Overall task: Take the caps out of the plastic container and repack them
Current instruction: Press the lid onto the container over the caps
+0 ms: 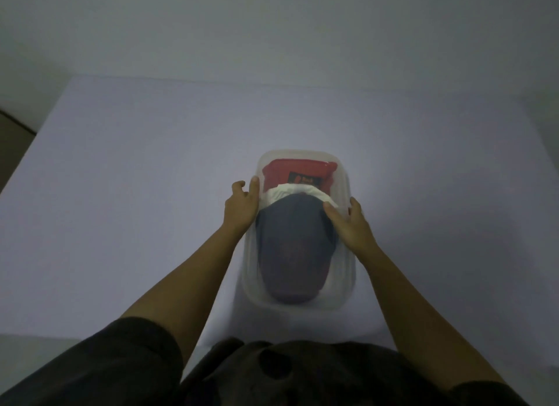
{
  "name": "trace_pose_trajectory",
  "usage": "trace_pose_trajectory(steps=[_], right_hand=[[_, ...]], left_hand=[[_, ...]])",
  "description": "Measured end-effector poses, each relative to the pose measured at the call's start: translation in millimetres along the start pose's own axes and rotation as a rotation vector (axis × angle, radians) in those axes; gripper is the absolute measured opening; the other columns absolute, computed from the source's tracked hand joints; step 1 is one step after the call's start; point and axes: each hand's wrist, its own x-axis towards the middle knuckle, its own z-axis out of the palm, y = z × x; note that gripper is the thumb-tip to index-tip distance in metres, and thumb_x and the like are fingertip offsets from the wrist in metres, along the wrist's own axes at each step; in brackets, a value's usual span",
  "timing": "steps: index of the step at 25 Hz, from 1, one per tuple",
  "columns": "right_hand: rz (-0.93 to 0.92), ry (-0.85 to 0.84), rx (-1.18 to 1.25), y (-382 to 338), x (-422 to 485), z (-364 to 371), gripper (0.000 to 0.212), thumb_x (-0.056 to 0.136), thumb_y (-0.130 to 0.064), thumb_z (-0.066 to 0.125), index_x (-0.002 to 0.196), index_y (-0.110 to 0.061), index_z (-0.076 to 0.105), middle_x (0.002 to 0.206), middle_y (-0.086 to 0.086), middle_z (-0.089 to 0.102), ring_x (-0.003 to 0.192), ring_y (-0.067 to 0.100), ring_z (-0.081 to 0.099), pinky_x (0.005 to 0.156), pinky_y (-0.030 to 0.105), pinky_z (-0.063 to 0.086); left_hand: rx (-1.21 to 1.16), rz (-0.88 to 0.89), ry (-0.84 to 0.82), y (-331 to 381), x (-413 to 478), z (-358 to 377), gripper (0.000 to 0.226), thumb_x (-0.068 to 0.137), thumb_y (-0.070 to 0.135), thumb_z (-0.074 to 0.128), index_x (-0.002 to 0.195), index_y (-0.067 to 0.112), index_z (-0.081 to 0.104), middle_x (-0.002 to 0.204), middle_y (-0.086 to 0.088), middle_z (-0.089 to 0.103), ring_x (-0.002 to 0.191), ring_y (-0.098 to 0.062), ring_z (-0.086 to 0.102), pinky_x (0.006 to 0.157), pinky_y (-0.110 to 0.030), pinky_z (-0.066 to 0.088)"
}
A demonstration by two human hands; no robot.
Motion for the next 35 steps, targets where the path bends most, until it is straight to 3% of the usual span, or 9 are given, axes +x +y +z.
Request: trace_pose_trajectory(steps=[5, 10, 13, 20, 24, 27, 35], right_hand=[[-0.003, 0.054, 0.061, 31, -53, 11, 0.082, 0.085, -0.057, 0.054, 0.149, -0.02, 0.019, 0.147, 0.007, 0.041, 0.127, 0.029, 0.047, 0.1, 0.036, 0.039], [-0.023, 0.03, 0.237, 41, -76, 17, 0.07, 0.083, -0.056, 0.059, 0.143, -0.032, 0.032, 0.137, -0.001, 0.051, 0.116, 0.02, 0.053, 0.101, 0.039, 0.046], [-0.026, 0.105, 0.145, 44, -78, 23, 0.072, 0.082, -0.056, 0.06, 0.142, -0.029, 0.033, 0.134, 0.0, 0.054, 0.117, 0.024, 0.055, 0.101, 0.043, 0.046], [0.01, 0.178, 0.027, 42, -77, 25, 0.06, 0.082, -0.058, 0.058, 0.128, -0.018, 0.05, 0.121, 0.006, 0.063, 0.107, 0.027, 0.059, 0.086, 0.029, 0.043], [-0.003, 0.193, 0.045, 43, -78, 25, 0.059, 0.083, -0.057, 0.058, 0.127, -0.018, 0.05, 0.12, 0.006, 0.062, 0.106, 0.026, 0.059, 0.083, 0.027, 0.042], [0.005, 0.195, 0.056, 43, -78, 25, 0.063, 0.083, -0.056, 0.058, 0.129, -0.015, 0.048, 0.122, 0.008, 0.061, 0.104, 0.026, 0.058, 0.081, 0.026, 0.041], [-0.011, 0.157, 0.083, 42, -80, 22, 0.056, 0.089, -0.052, 0.052, 0.132, -0.017, 0.046, 0.119, 0.003, 0.059, 0.103, 0.021, 0.055, 0.085, 0.027, 0.042]], left_hand=[[-0.074, -0.077, -0.052, -38, -49, -1, 0.07, 0.091, 0.06, 0.035, 0.147, 0.02, 0.022, 0.15, -0.011, 0.039, 0.131, -0.035, 0.046, 0.104, -0.047, 0.041], [-0.159, -0.154, -0.043, -63, -88, 7, 0.069, 0.089, 0.059, 0.043, 0.145, 0.019, 0.029, 0.146, -0.01, 0.043, 0.126, -0.034, 0.05, 0.101, -0.046, 0.044], [-0.115, -0.073, 0.003, -62, -98, 13, 0.059, 0.092, 0.052, 0.042, 0.136, 0.013, 0.043, 0.133, -0.012, 0.055, 0.106, -0.026, 0.056, 0.092, -0.038, 0.047], [-0.015, -0.037, 0.075, -61, -95, 17, 0.052, 0.094, 0.049, 0.039, 0.121, 0.007, 0.054, 0.115, -0.013, 0.063, 0.09, -0.019, 0.053, 0.087, -0.038, 0.049], [-0.038, -0.049, 0.093, -59, -98, 15, 0.05, 0.094, 0.048, 0.043, 0.124, 0.009, 0.05, 0.119, -0.011, 0.061, 0.093, -0.022, 0.056, 0.089, -0.039, 0.05], [-0.114, -0.068, -0.007, -66, -101, 8, 0.047, 0.092, 0.041, 0.051, 0.129, 0.013, 0.04, 0.124, -0.009, 0.055, 0.097, -0.023, 0.056, 0.086, -0.038, 0.051], [-0.404, 0.027, -0.164, -91, -113, 4, 0.049, 0.091, 0.042, 0.051, 0.136, 0.022, 0.048, 0.124, 0.001, 0.061, 0.109, -0.02, 0.061, 0.091, -0.039, 0.055]])
